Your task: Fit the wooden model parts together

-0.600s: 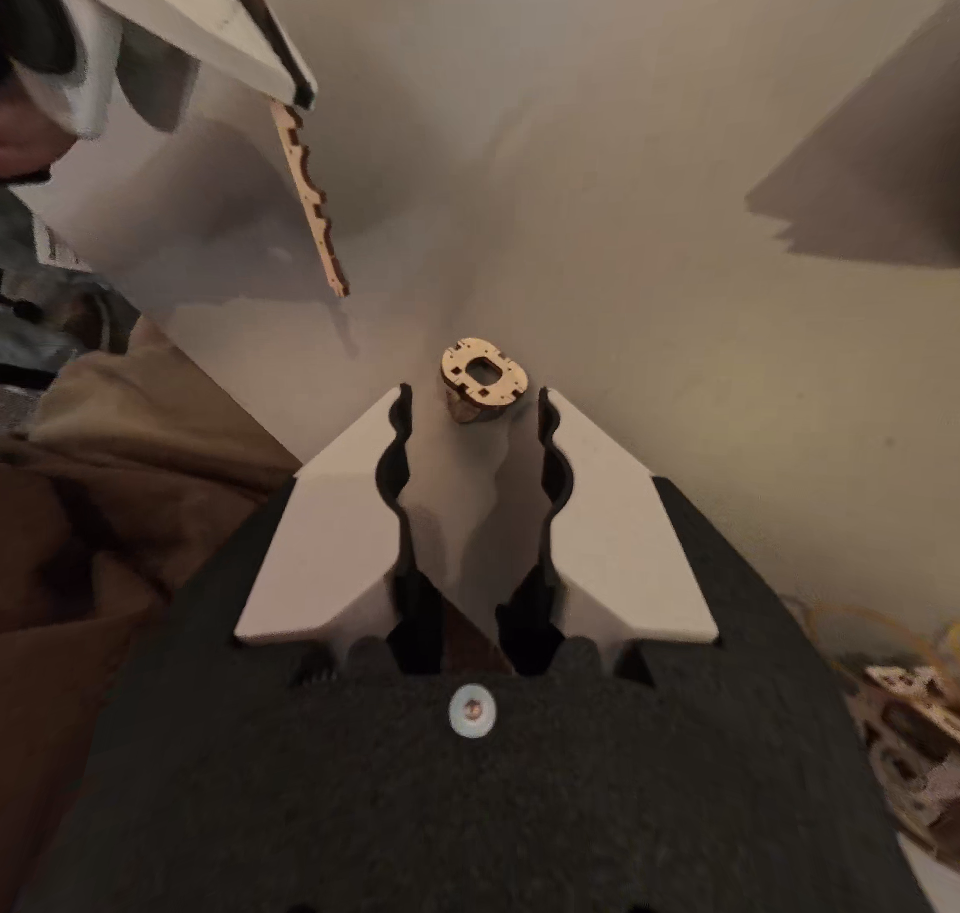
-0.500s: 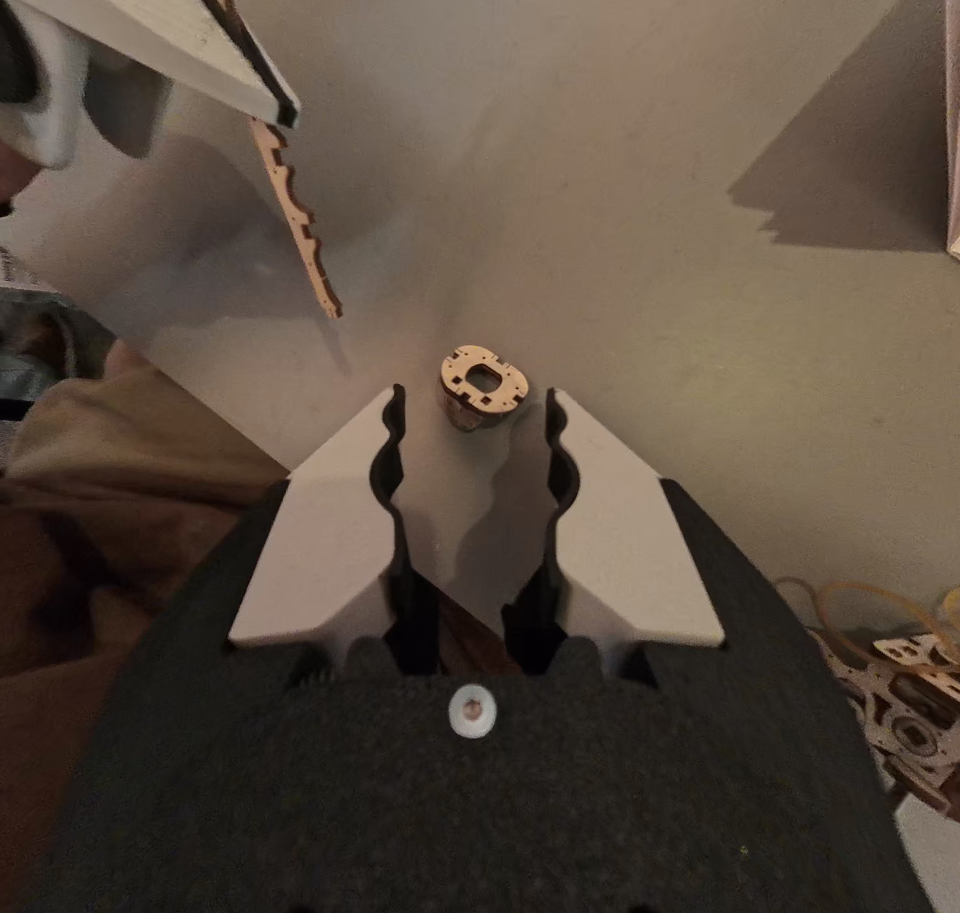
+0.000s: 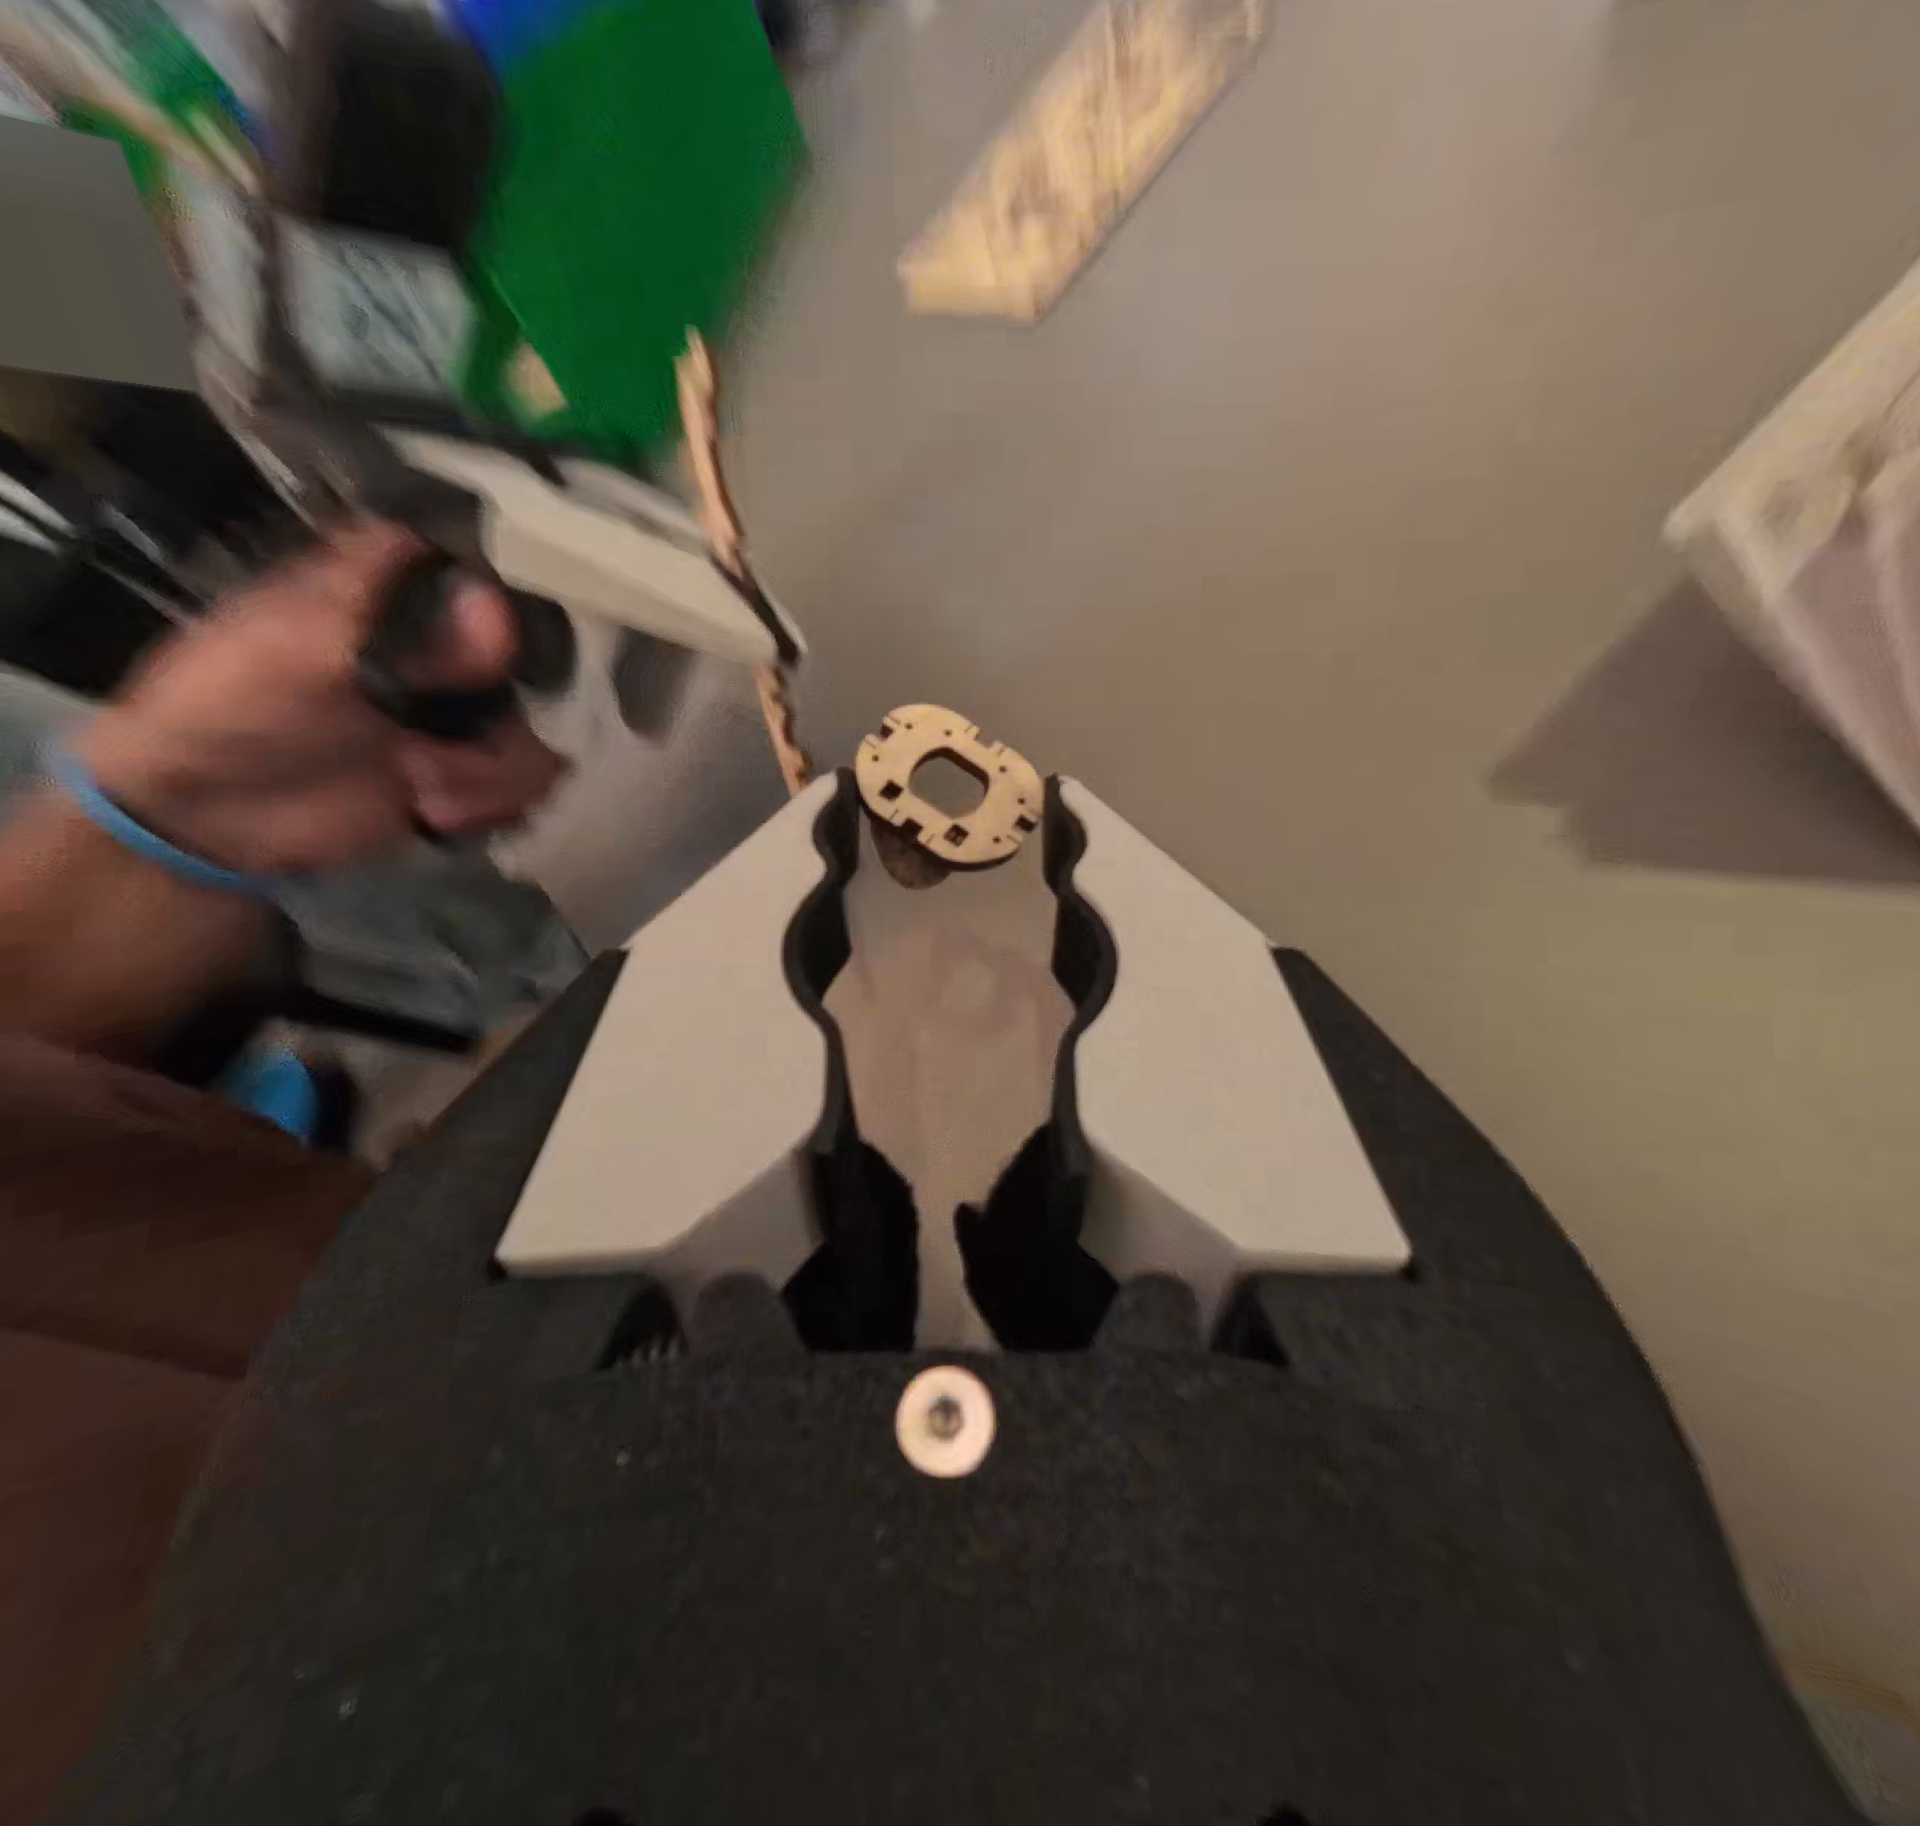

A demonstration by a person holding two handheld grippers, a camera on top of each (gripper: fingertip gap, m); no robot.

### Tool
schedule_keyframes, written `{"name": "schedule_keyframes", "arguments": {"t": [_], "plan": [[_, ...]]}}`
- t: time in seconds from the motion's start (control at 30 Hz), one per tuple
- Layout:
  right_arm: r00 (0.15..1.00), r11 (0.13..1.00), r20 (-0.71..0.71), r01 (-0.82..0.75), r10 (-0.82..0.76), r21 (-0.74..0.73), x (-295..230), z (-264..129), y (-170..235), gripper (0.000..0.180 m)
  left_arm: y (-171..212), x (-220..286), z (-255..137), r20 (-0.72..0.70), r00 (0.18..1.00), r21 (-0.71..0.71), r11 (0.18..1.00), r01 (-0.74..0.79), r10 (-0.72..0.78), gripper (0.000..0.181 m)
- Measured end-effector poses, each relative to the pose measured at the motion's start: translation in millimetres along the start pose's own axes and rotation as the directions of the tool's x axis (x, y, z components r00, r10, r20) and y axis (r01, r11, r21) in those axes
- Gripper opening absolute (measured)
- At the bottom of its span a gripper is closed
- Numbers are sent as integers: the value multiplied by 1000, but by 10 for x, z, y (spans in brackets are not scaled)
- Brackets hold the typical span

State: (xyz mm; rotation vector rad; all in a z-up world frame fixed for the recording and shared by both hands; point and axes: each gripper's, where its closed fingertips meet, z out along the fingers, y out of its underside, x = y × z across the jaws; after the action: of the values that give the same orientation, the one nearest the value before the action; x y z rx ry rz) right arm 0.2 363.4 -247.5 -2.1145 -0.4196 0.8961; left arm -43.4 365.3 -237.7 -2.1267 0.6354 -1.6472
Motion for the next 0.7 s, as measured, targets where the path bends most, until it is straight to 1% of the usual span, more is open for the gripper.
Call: {"name": "schedule_keyframes", "arguments": {"t": [0.03, 0.1, 0.17, 0.23, 0.3, 0.37, 0.47, 0.57, 0.7], "plan": [[997, 992, 56, -51, 45, 116, -11, -38, -187, 34, -86, 69, -14, -48, 999, 62, 998, 28, -25, 0], [957, 928, 268, -200, 115, 314, -143, -124, -537, 34, -255, 225, -59, -160, 985, 183, 979, 89, -60, 0], [888, 843, 420, -364, 186, 395, -200, -158, -724, 34, -370, 353, -91, -238, 969, 270, 954, 127, -62, 0], [840, 774, 513, -439, 175, 455, -304, -166, -824, 34, -456, 494, -123, -319, 946, 339, 927, 163, -50, 0], [806, 720, 564, -497, 178, 484, -411, -151, -858, 34, -514, 553, -153, -361, 931, 397, 895, 203, -52, 0], [773, 666, 605, -554, 189, 499, -500, -148, -870, 34, -534, 592, -165, -394, 917, 425, 874, 237, -57, 0], [739, 580, 625, -632, 251, 514, -469, -121, -861, 34, -548, 613, -169, -389, 920, 466, 852, 238, -45, 0], [718, 554, 640, -661, 272, 507, -475, -88, -838, 34, -572, 610, -210, -375, 926, 510, 826, 239, -37, 0], [714, 553, 647, -663, 268, 504, -480, -75, -834, 33, -566, 569, -209, -357, 933, 515, 823, 239, -47, 0]]}}
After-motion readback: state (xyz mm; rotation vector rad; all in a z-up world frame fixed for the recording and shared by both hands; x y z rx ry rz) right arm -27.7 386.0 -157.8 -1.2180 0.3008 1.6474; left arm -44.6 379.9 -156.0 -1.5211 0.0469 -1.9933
